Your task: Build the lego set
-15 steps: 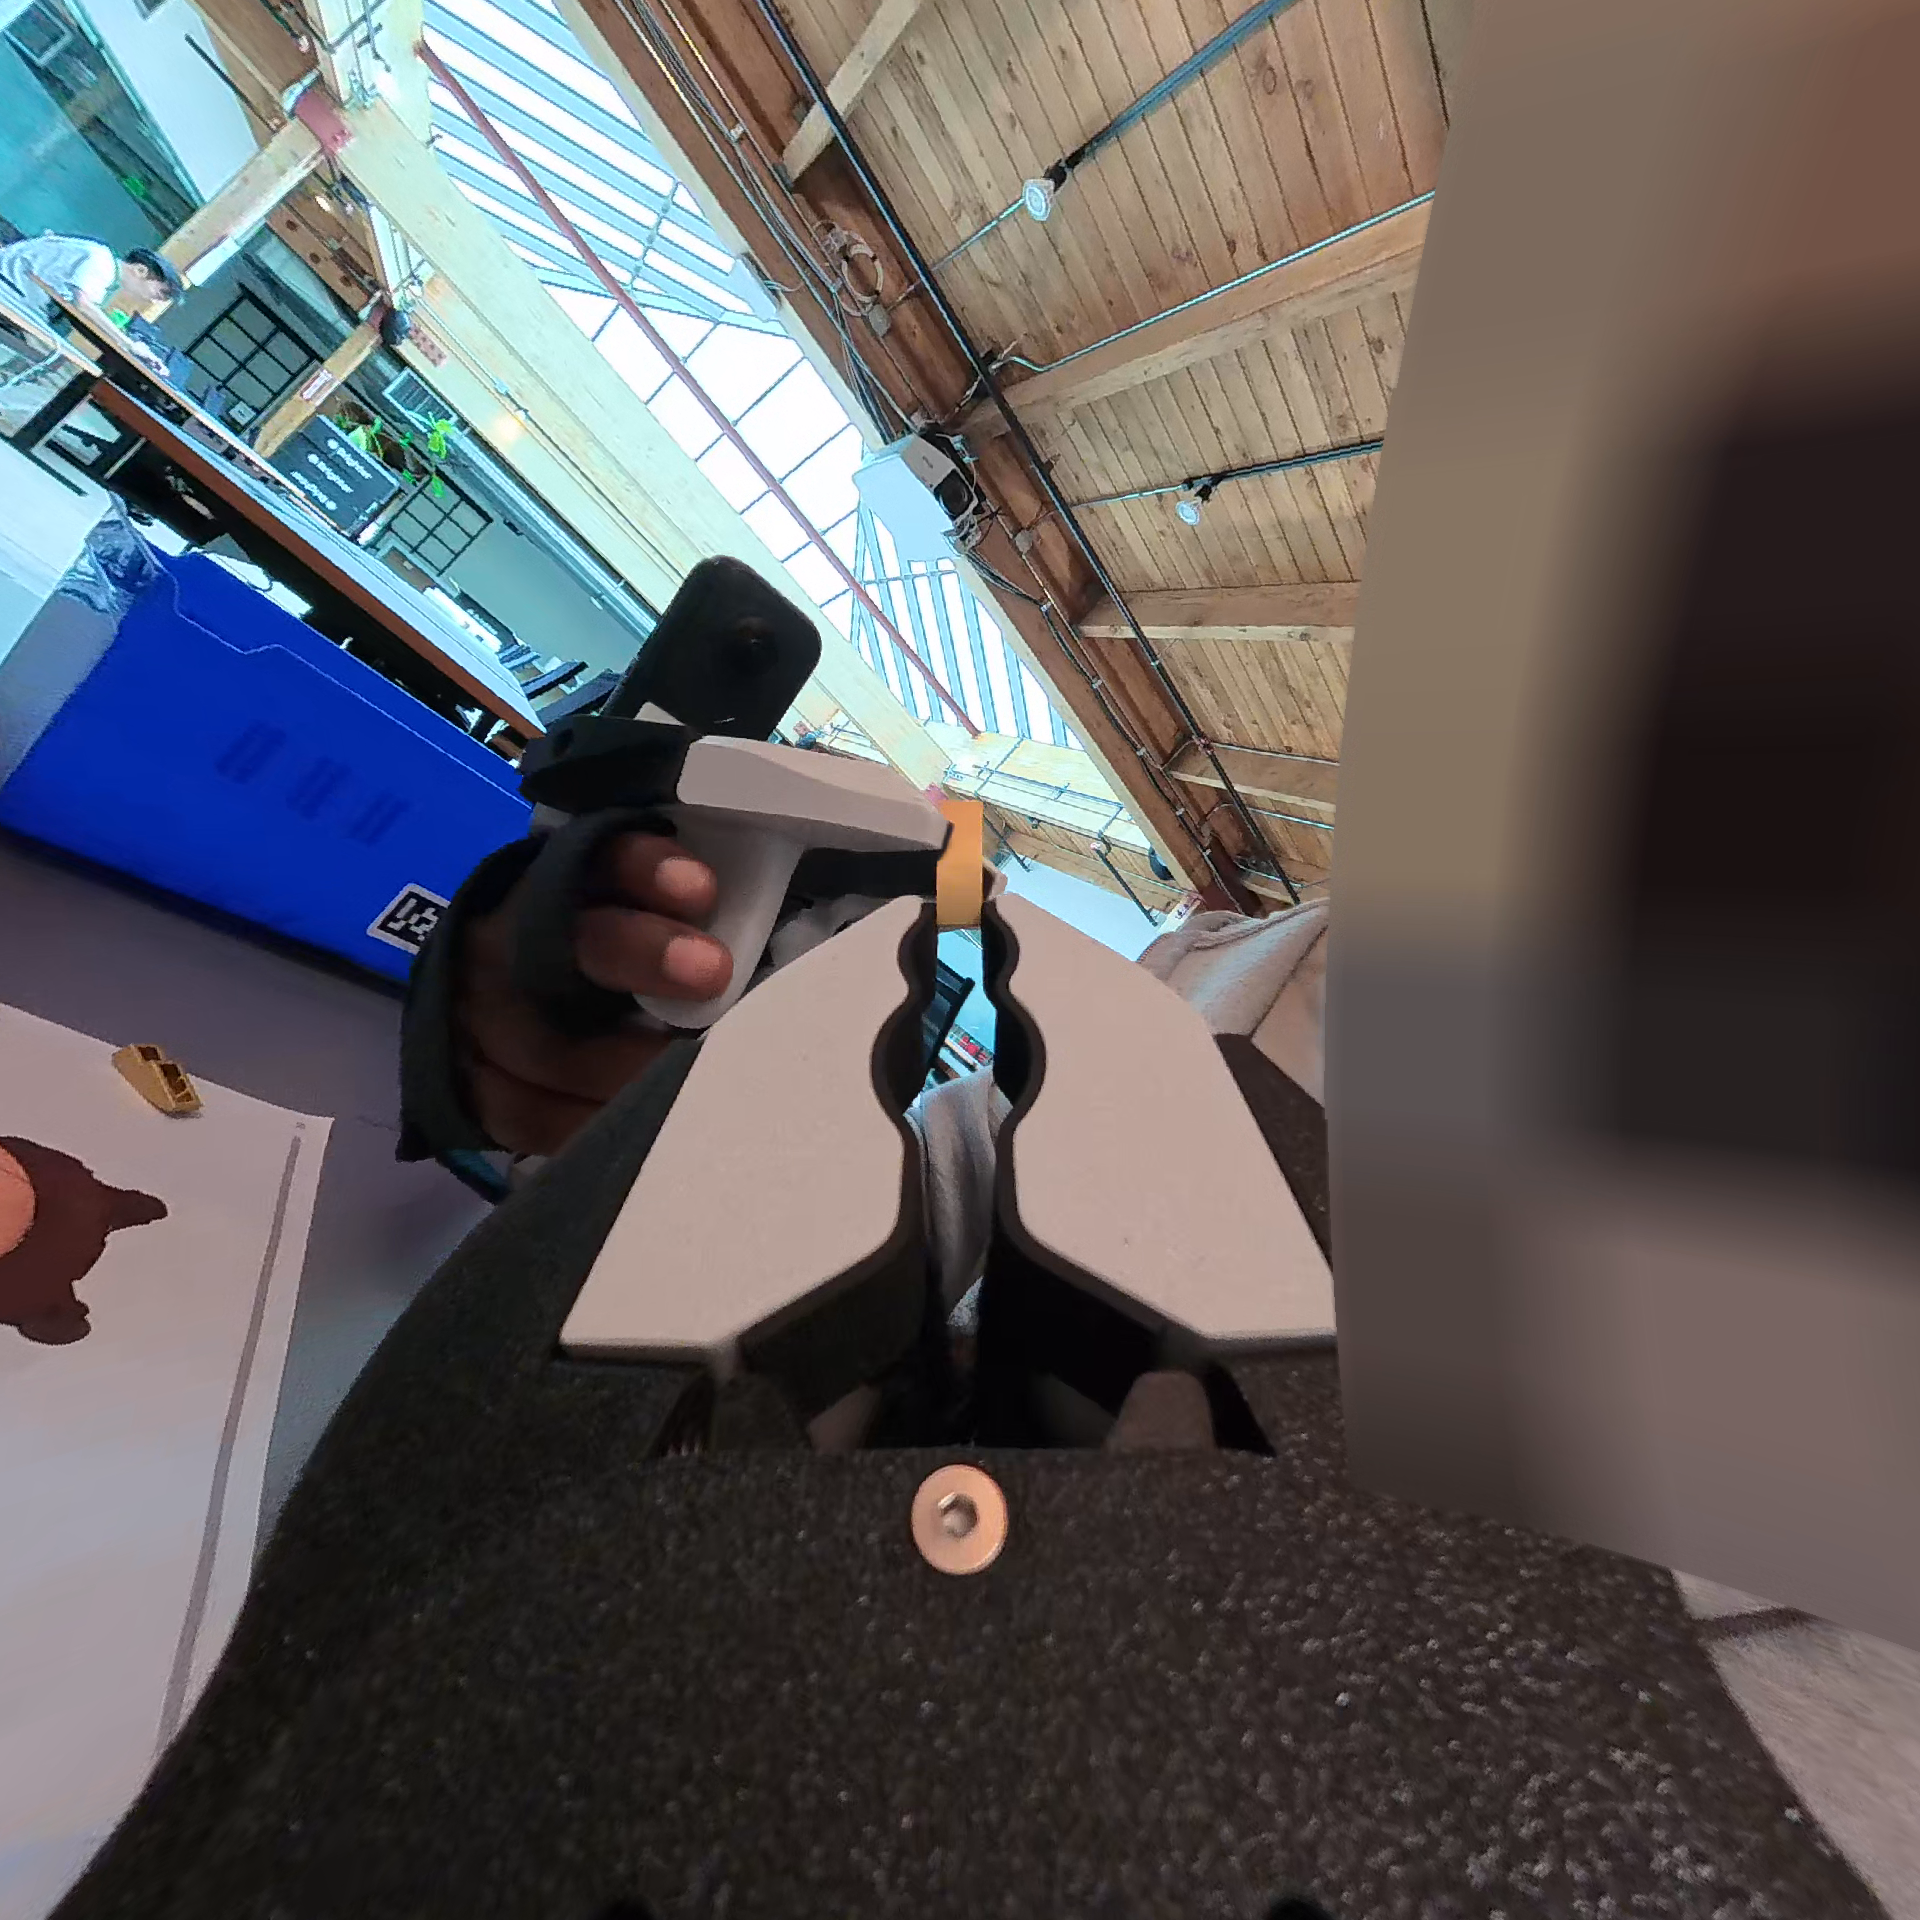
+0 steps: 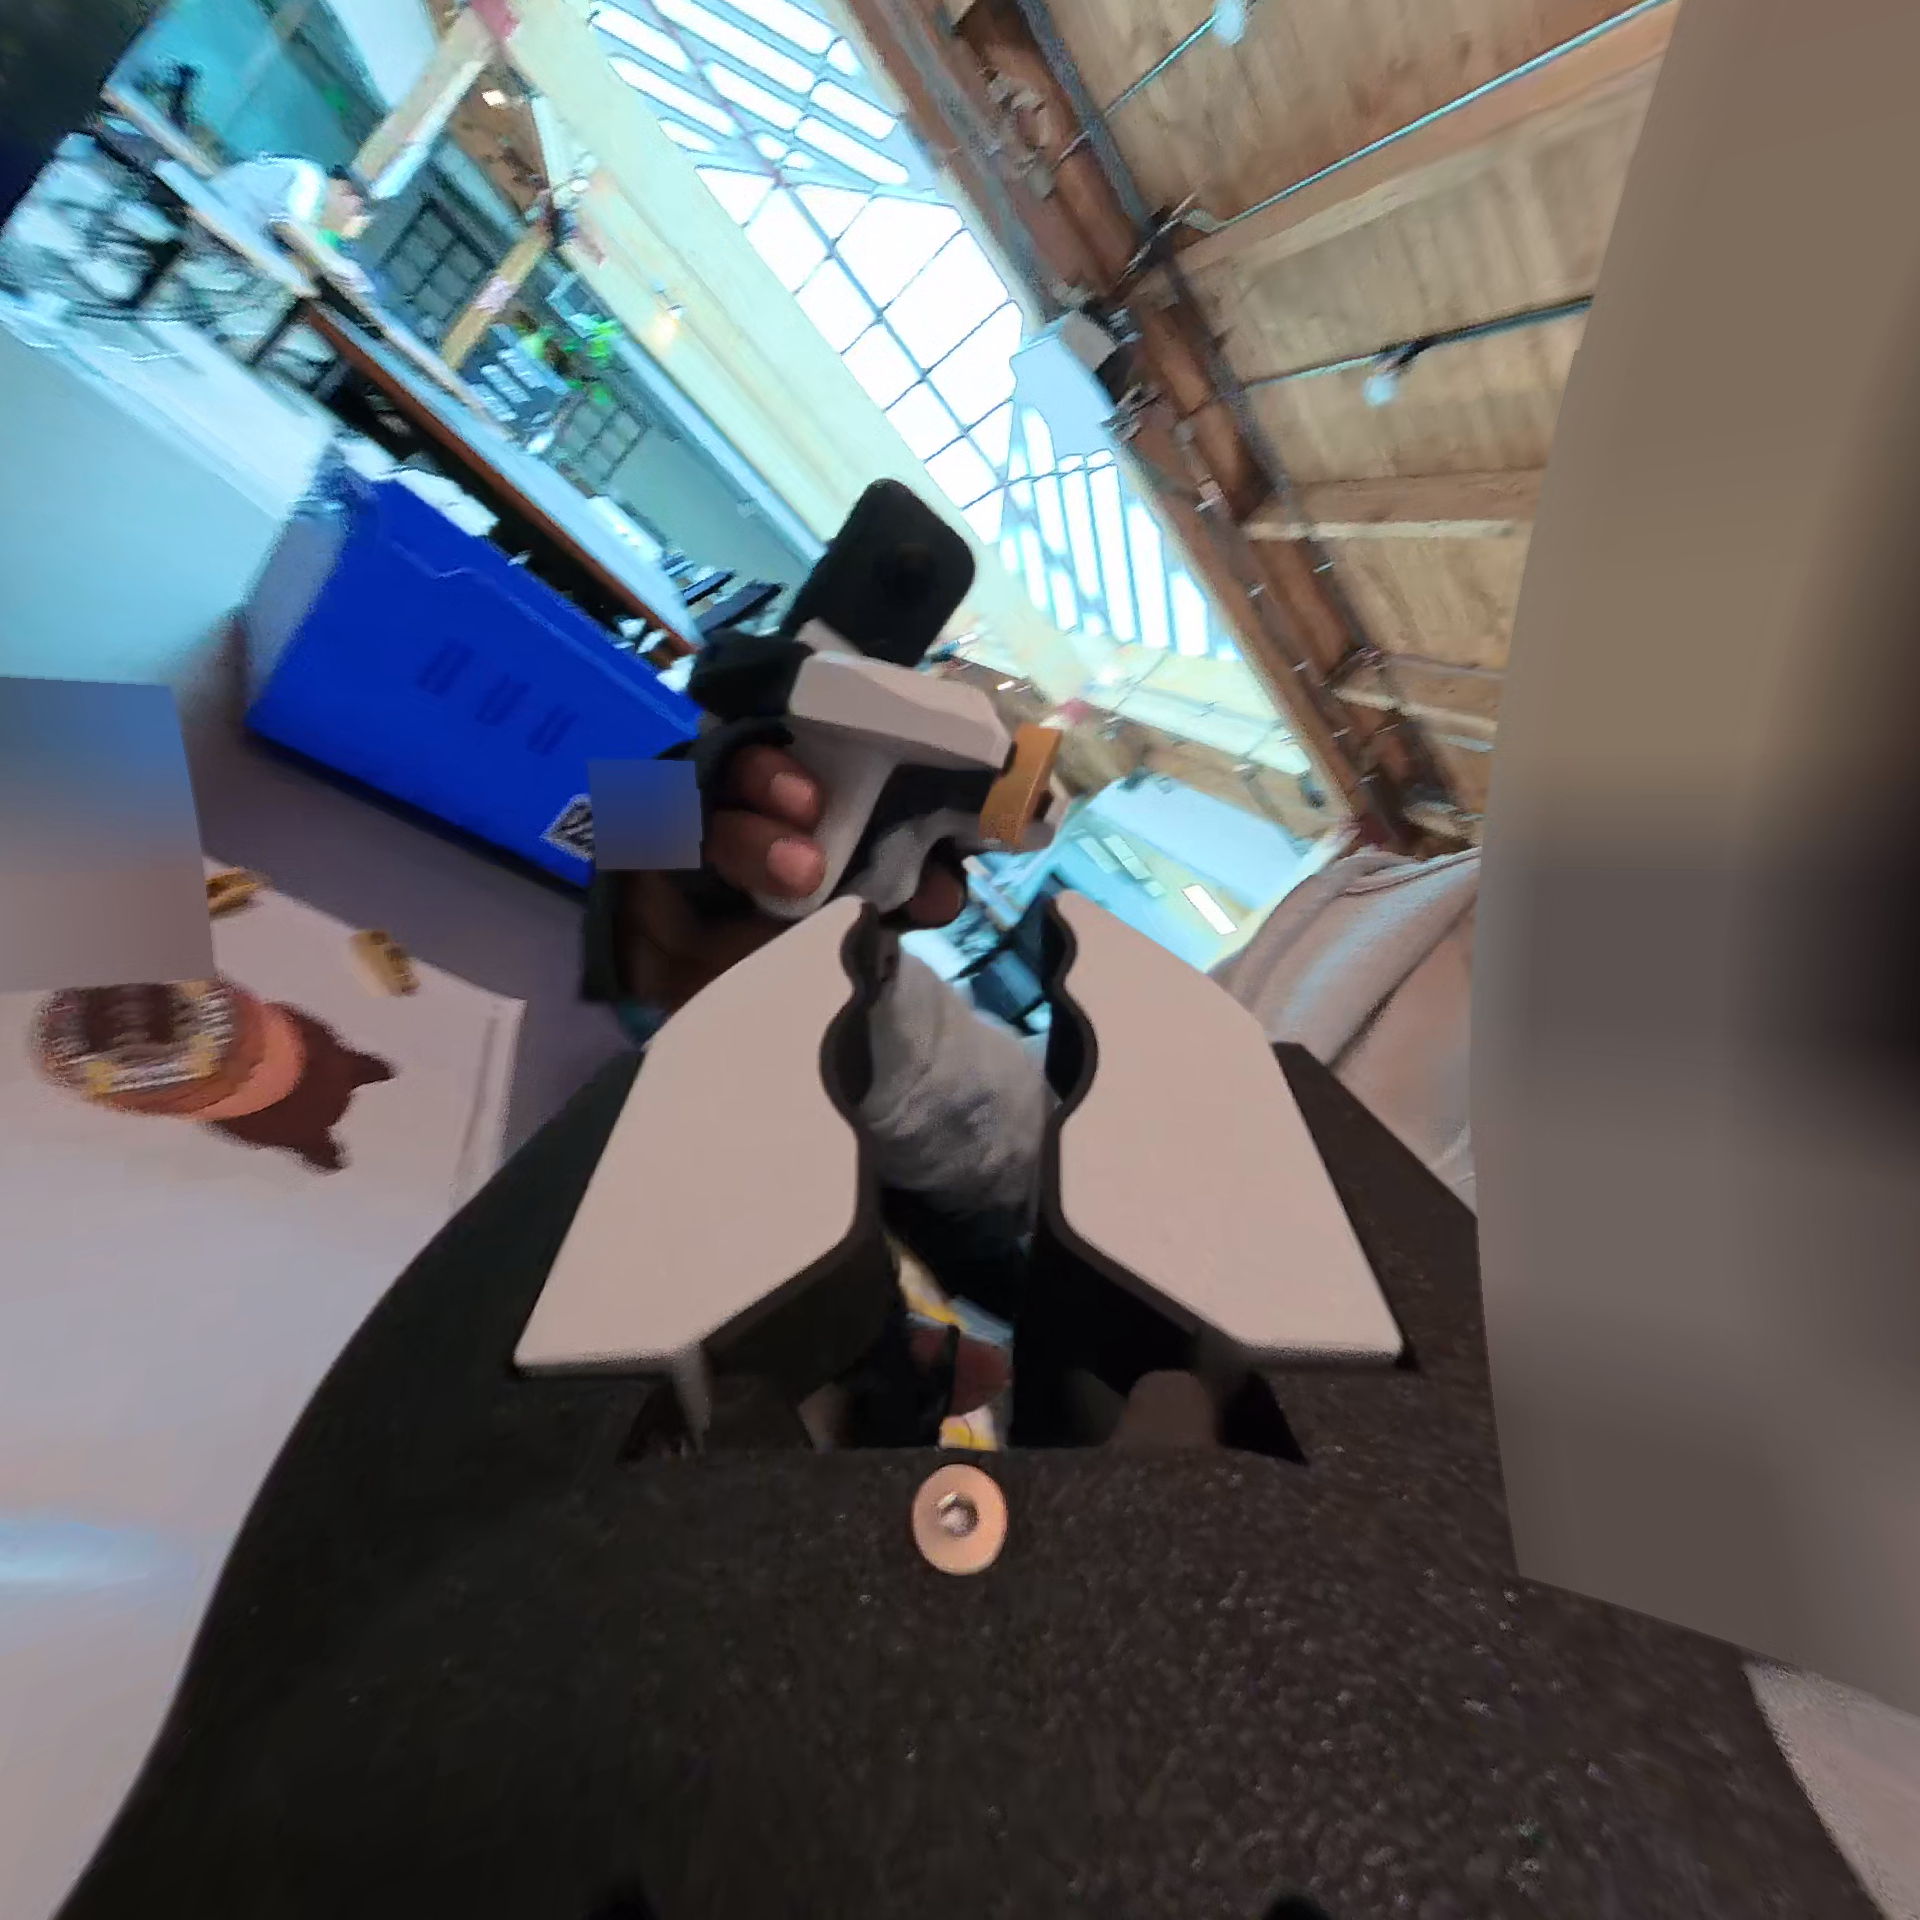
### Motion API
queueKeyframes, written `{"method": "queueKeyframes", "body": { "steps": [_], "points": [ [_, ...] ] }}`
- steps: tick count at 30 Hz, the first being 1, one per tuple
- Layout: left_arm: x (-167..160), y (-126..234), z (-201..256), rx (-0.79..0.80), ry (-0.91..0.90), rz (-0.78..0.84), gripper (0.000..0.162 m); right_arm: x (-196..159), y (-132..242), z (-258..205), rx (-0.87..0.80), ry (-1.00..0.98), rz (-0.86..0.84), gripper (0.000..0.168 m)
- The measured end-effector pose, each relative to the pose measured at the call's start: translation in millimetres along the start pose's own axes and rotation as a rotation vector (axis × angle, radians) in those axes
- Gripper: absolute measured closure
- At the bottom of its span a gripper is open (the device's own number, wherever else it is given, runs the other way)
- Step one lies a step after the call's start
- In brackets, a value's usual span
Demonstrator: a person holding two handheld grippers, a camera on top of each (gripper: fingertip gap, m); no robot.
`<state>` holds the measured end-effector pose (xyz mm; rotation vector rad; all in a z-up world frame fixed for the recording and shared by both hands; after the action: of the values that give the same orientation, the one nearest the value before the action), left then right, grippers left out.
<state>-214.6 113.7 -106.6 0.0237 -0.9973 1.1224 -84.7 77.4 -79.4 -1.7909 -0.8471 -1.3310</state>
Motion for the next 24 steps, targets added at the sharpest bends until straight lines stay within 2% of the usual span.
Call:
{"method": "queueKeyframes", "body": {
  "steps": [2, 5, 9, 12, 17, 21, 24],
  "points": [
    [1, 9, -3, 0.16, -0.082, -0.071, 0.128, -2, 5, 4, -0.107, 0.133, -0.128, 0.159],
    [4, 14, 0, 0.35, -0.204, -0.215, 0.13, -6, 6, 3, -0.279, 0.506, -0.395, 0.159],
    [9, 1, 1, 0.478, -0.253, -0.301, 0.142, -2, -1, -12, -0.441, 1.095, -0.638, 0.159],
    [10, -10, 1, 0.469, -0.25, -0.302, 0.142, -3, -8, -20, -0.509, 1.458, -0.738, 0.159],
    [15, -14, -5, 0.463, -0.201, -0.199, 0.145, -5, -16, -31, -0.524, 1.698, -0.731, 0.159],
    [11, -16, -5, 0.445, -0.213, -0.17, 0.157, -6, -17, -33, -0.53, 1.784, -0.748, 0.159],
    [8, -15, -5, 0.419, -0.187, -0.139, 0.155, -9, -17, -34, -0.521, 1.843, -0.758, 0.159]
  ]
}}
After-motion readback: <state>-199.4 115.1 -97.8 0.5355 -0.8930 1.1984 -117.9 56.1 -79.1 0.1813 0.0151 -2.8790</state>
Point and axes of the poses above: each gripper's, where its closed fingertips meet, y back along the fingers, x out of its top, z = x × y across the jaws, the point moved 7 cm from there along y, back along the fingers, and after that the axes turned 14 degrees about -x, right-handed, at the moved point
